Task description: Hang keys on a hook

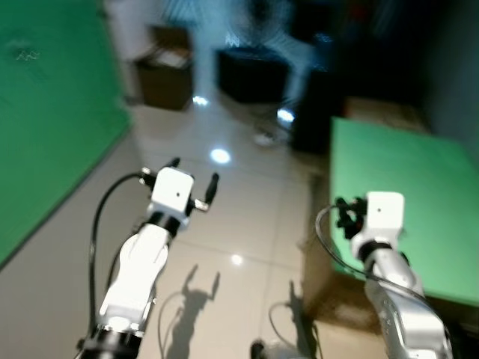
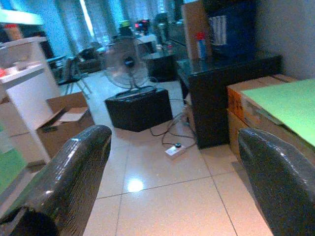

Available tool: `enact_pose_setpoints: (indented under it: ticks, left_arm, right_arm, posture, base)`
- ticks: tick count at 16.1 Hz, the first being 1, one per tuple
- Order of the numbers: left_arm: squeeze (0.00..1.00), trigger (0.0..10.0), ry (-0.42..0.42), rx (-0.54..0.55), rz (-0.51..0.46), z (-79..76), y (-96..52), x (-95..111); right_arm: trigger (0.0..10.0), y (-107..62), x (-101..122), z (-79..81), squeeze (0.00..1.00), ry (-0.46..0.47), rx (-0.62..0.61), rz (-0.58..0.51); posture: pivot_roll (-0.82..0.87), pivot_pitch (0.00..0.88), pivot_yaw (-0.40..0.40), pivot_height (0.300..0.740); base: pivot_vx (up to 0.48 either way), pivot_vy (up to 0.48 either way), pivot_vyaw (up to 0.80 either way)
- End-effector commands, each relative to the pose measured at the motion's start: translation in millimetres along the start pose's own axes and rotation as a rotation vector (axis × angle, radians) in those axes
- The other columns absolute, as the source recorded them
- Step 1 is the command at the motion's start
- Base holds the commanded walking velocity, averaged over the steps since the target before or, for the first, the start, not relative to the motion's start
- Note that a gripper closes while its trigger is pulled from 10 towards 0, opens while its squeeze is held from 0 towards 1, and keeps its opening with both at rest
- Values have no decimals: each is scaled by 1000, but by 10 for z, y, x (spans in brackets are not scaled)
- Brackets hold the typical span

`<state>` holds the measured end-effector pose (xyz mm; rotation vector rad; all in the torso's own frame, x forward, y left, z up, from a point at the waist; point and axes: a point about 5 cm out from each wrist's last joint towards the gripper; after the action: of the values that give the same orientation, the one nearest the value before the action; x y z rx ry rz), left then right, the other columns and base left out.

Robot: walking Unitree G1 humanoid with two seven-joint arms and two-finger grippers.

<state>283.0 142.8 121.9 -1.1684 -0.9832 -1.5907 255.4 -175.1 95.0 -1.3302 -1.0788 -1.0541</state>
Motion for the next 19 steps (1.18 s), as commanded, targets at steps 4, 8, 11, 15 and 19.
enact_pose_setpoints:
  ticks: [4, 8, 11, 15, 19]
  left_arm:
    - [0, 10000, -4, 7, 6, 4, -21, -11]
    - [0, 10000, 0, 9, 10, 9, -32, -17]
    - [0, 10000, 8, 20, 12, 17, -48, -28]
    - [0, 10000, -22, 54, 16, 59, -69, -38]
    - [0, 10000, -9, 39, 22, 32, -71, -50]
  right_arm:
    - [10000, 19, 38, -21, 0, -19, -7, -11]
    - [10000, 18, 50, -19, 0, -67, 1, -22]
    - [10000, 31, 46, 11, 0, -142, 46, -33]
    - [10000, 34, 35, 33, 0, -146, 61, -34]
    - [10000, 24, 37, 62, 0, -149, 88, -46]
  posture:
    - [-119, 15, 4, 740]
    - [-119, 16, 2, 740]
    - [-117, 10, -2, 740]
    - [-114, 1, -5, 740]
    - [-119, 0, -7, 740]
  base:
    - [0, -267, -800]
    - [0, -402, -800]
    - [0, -265, 0]
    - [0, 0, 0]
    - [0, 0, 0]
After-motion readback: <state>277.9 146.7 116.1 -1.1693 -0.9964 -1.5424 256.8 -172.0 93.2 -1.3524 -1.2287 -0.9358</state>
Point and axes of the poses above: a point about 5 cm out from each wrist's last joint towards the gripper, its own y axis pointing out of the wrist towards the gripper, its own x axis along the axis of the wrist's last joint, z = x × y, and after that the axes turned 1 degree about -y, right-handed
